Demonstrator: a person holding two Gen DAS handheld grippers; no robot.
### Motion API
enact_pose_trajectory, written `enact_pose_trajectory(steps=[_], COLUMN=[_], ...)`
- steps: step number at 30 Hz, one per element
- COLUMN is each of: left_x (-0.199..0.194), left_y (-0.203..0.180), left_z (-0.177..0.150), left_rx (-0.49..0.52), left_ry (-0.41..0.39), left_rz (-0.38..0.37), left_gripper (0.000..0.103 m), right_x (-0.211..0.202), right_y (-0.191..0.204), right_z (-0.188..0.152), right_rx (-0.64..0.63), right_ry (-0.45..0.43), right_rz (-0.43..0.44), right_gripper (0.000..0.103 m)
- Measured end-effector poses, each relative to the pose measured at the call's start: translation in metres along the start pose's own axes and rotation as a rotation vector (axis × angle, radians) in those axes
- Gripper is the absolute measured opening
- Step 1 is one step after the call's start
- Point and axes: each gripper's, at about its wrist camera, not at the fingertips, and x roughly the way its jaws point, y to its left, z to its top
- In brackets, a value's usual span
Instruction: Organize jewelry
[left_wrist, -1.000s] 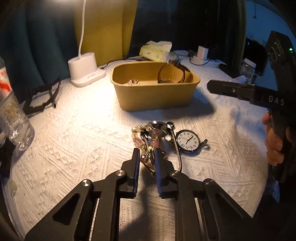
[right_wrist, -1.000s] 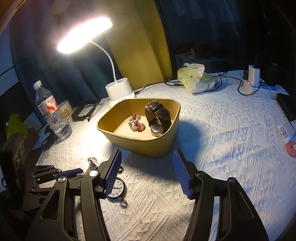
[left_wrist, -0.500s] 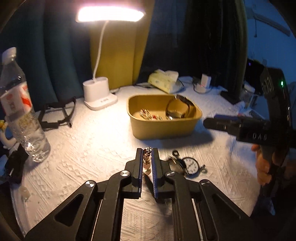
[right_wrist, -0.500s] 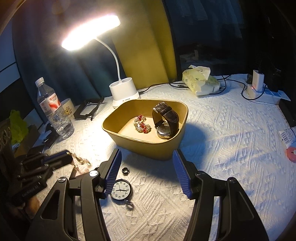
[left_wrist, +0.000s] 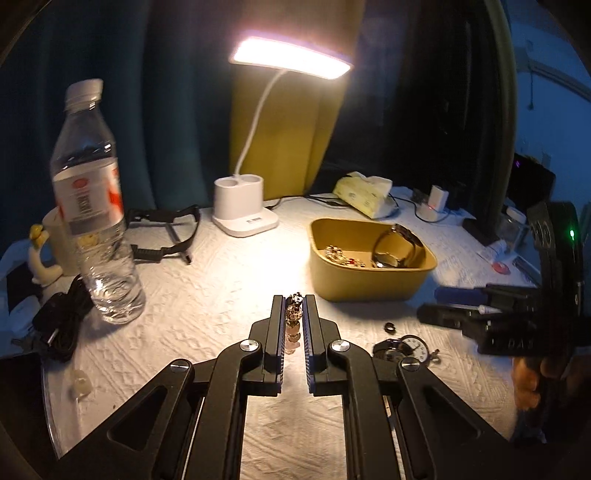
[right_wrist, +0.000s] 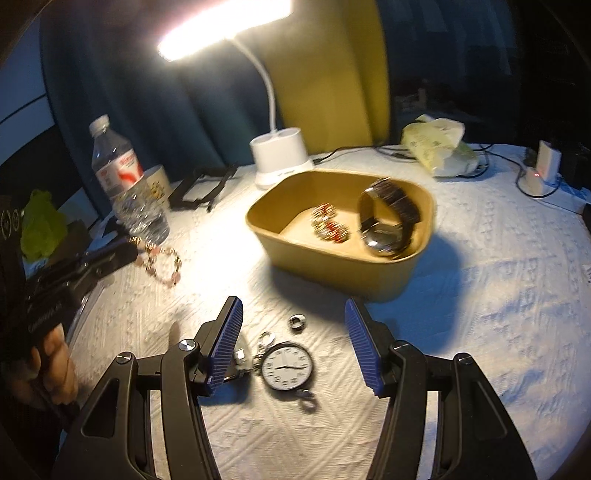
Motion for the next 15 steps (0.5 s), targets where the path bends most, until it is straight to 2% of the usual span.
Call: enact_pose_trajectory(steps=[6,15], left_x=[-0.005,-0.008], left_y=[0.016,0.030], left_z=[-0.005,-0.012], left_rx=[-0.041,-0.071], left_ry=[-0.015,-0.012], left_rz=[-0.006,-0.050], left_gripper=[0.010,0.010], right_x=[0.018,0.037], right_y=[0.027,0.041], right_z=[-0.005,-0.011], right_rx=[-0.053,-0.060], right_ry=[0.059,0.128], right_rz=[0.033,0.020], right_gripper=[0.058,0.058])
